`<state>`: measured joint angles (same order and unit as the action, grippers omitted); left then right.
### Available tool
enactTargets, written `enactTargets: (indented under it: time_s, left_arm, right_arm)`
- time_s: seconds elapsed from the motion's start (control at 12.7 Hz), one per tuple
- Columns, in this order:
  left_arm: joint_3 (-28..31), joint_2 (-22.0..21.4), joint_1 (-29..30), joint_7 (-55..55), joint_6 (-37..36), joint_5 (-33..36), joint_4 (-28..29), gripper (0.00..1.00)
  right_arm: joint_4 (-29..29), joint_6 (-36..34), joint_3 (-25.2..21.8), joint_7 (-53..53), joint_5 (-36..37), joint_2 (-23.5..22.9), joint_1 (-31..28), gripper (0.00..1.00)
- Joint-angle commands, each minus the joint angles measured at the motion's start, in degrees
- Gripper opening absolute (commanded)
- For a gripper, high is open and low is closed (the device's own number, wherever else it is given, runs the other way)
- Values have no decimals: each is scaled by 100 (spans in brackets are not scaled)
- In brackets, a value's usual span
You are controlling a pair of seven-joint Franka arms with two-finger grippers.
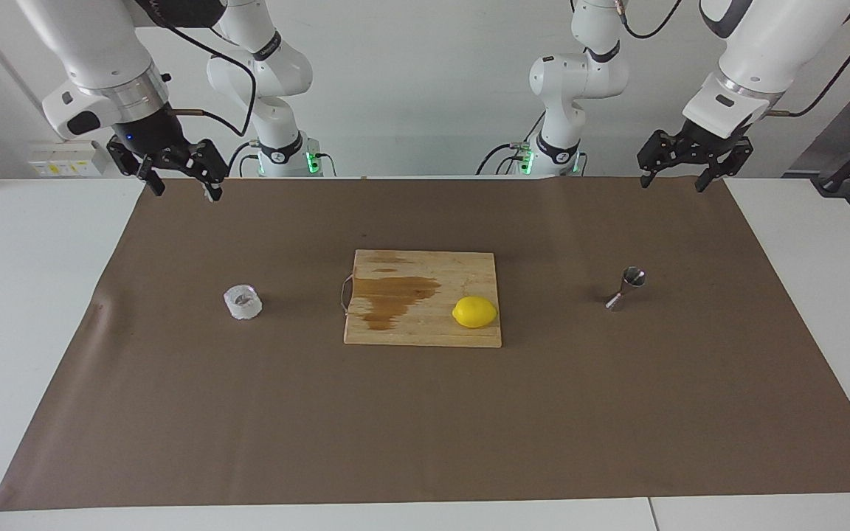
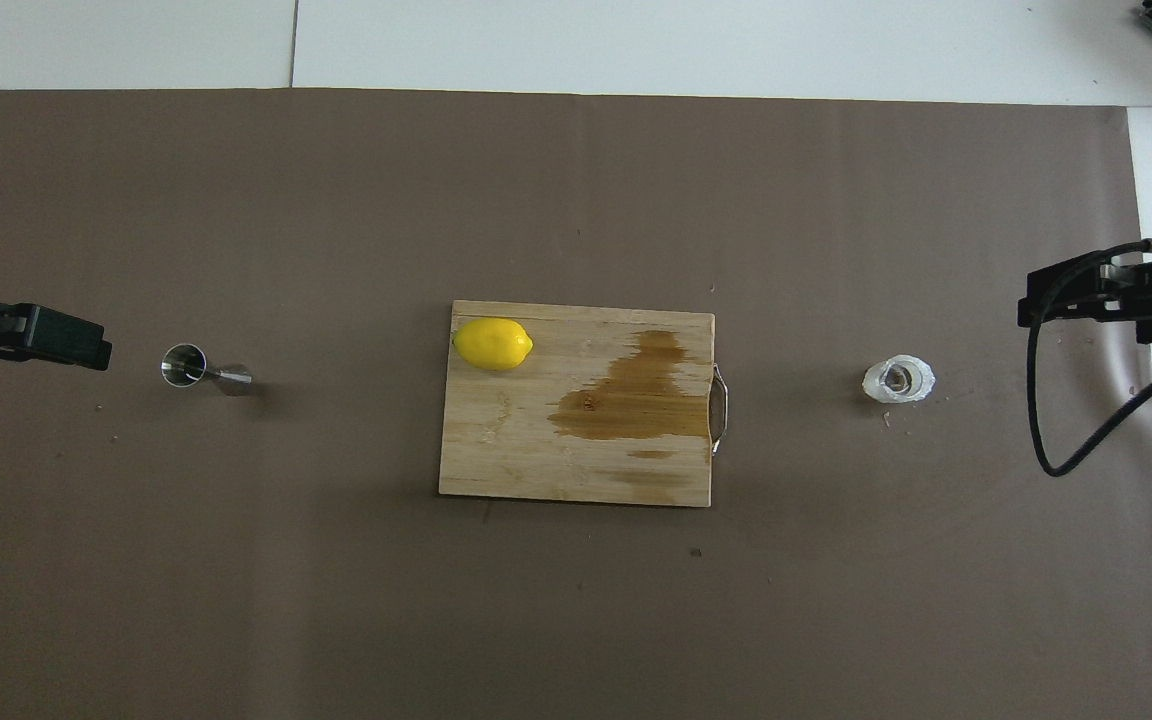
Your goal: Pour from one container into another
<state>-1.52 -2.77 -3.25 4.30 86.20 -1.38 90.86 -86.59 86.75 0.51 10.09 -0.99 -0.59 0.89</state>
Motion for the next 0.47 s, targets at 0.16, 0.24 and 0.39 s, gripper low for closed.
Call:
enactTargets:
  time_s: [0.16, 0.24, 0.39]
  left_arm:
    - [29, -14, -132, -105, 20, 103, 46, 100]
    - [29, -31, -124, -96, -50, 103, 63, 100]
    - [46, -49, -45, -96, -50, 103, 64, 100]
  right_arm:
    - [-104, 35, 2, -95, -15, 77, -45, 100]
    - [-104, 35, 2, -95, -15, 77, -45, 100]
    - [-104, 35, 2, -95, -15, 77, -45, 100]
